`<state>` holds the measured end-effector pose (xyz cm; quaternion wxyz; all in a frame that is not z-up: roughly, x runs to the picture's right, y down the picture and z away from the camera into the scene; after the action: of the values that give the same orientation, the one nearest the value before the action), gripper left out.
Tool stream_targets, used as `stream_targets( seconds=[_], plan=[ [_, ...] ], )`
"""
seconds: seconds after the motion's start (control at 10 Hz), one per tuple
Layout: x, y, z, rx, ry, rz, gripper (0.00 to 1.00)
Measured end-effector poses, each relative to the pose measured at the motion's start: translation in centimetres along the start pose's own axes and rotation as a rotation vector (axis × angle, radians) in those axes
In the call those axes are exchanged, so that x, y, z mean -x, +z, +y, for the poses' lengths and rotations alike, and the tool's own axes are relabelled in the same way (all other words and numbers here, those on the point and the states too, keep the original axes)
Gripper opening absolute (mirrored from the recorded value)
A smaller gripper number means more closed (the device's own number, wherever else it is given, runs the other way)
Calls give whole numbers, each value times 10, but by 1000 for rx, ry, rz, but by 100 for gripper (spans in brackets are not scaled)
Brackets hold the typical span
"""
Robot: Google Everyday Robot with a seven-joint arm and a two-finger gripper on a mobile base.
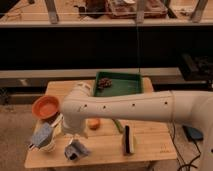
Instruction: Place brush in red bowl
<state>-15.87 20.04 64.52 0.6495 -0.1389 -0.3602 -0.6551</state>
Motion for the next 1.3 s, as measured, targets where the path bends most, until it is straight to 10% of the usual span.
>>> stream_targets(
  seconds=[0.8, 1.3],
  plan=[
    [-2, 0, 1, 0, 8, -5, 80],
    [-85, -1, 5, 53, 163, 14, 80]
  ],
)
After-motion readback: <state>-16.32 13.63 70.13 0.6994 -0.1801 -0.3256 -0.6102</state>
